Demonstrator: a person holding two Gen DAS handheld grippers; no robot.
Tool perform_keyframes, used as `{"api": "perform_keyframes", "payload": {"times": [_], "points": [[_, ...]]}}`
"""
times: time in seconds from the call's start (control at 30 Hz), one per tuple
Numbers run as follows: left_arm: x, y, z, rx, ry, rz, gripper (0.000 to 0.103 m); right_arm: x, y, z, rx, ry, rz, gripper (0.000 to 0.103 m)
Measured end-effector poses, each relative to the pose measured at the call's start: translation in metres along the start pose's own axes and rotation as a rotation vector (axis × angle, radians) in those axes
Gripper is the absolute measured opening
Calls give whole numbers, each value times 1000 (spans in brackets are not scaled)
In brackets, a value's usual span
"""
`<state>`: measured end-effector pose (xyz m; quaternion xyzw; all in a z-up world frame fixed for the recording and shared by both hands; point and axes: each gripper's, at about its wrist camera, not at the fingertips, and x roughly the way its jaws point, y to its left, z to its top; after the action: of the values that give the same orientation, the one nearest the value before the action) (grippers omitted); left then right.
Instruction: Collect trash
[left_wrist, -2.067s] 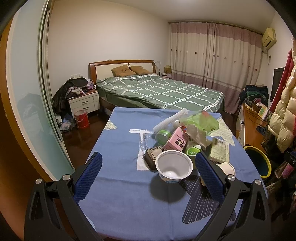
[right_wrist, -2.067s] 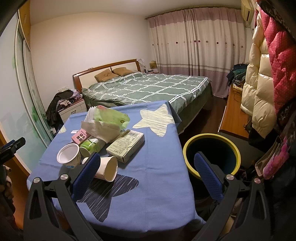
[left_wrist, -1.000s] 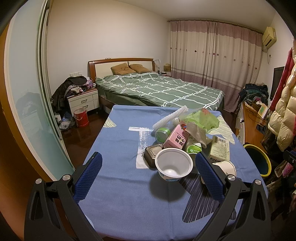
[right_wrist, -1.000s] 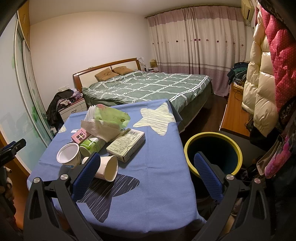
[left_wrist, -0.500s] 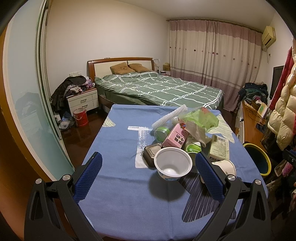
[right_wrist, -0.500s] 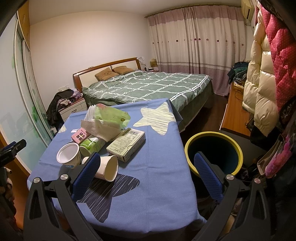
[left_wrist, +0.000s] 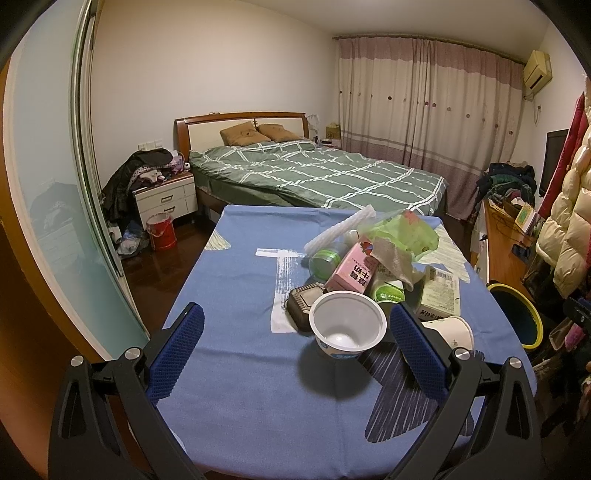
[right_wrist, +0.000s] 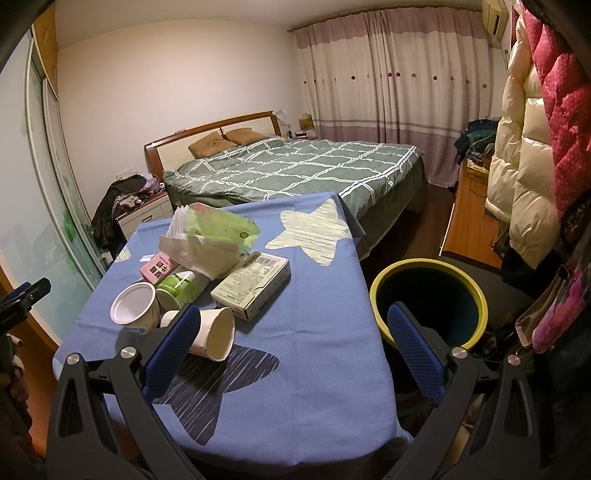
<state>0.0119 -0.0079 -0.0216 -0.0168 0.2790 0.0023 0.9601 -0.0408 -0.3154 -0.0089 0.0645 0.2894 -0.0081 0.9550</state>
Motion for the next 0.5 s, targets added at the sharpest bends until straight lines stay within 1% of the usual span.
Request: {"api": "perform_keyframes", "payload": {"times": [0.13, 0.23, 0.4, 0.5], "points": [[5, 0, -1, -3, 7, 1, 99, 10, 2, 1, 1, 15, 12, 97], [8, 2, 0, -4, 14, -1, 99, 25, 7, 1, -5, 41, 25, 97], [17, 5, 0, -6, 30, -4, 99, 59, 21, 8, -23, 65, 65, 97], [27, 9, 0, -13, 42, -1, 99, 86, 36, 19, -45, 70, 91, 97]]}}
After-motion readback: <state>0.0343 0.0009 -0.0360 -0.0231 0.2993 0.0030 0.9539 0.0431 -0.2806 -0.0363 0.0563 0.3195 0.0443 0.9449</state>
